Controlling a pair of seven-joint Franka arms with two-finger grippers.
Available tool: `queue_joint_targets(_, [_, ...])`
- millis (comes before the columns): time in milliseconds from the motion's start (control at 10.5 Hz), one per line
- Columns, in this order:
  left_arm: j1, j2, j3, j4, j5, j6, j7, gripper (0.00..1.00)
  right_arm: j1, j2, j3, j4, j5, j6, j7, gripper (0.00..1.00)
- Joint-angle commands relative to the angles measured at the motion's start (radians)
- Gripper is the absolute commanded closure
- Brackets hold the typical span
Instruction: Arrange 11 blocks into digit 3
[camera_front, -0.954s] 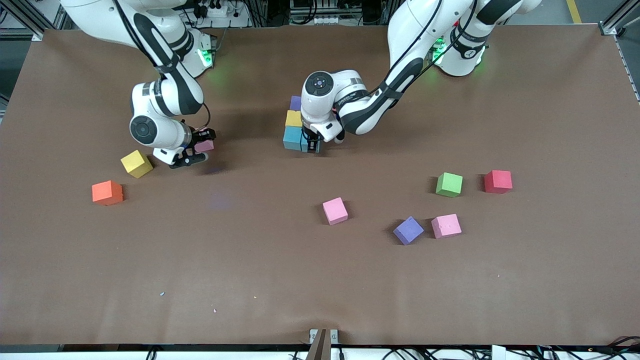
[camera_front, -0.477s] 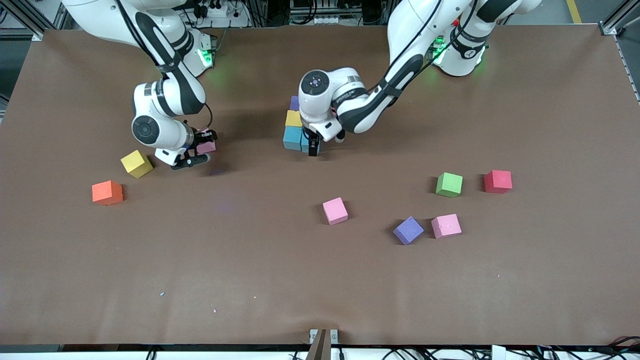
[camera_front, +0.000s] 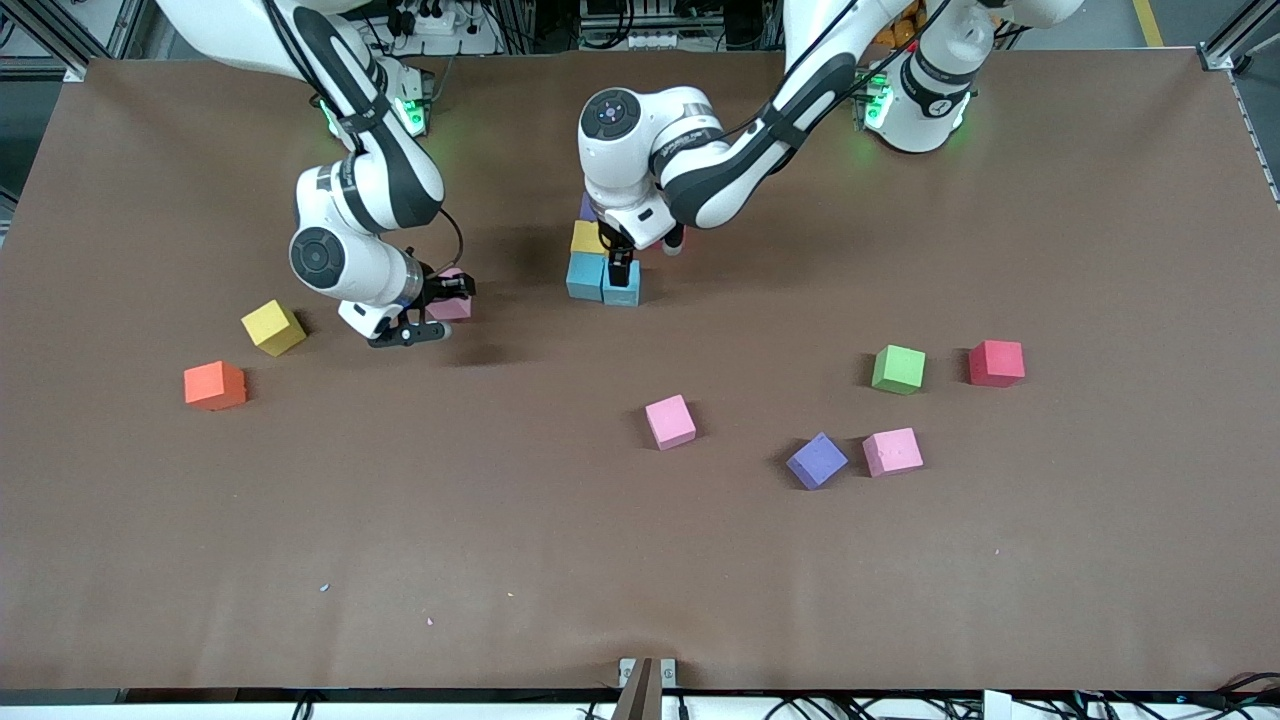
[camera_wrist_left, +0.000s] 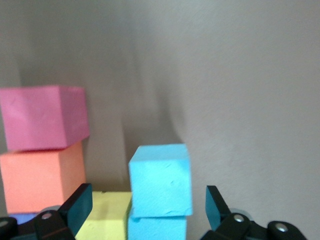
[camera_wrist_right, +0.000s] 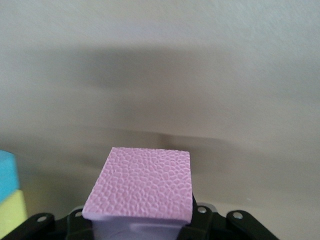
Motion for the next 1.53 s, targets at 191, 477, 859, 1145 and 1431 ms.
queue_joint_targets(191, [0.195,-0.037,-0.003,0.035,0.017,-0.027,0.372,0.00,0.131,0.124,-0.004,0.190,0.049,-0.016,0.196,1.00])
queue_joint_targets(477, [0.289,0.041,0.001,0.165,0.025,-0.027,0.695,0.00,0.194,0.179,-0.006,0.298,0.037,-0.016,0.285,1.00])
queue_joint_targets(859, [0.402,0.072,0.037,0.201,0.017,-0.028,0.883,0.00,0.256,0.303,-0.013,0.466,-0.047,-0.011,0.400,1.00])
queue_joint_targets(1145, [0.485,0.100,0.076,0.212,0.028,-0.035,0.980,0.00,0.282,0.376,-0.012,0.501,-0.058,0.001,0.442,1.00])
queue_joint_targets(1431, [0.474,0.172,0.153,0.273,0.028,-0.033,1.046,0.00,0.294,0.393,-0.012,0.478,-0.052,0.029,0.459,1.00])
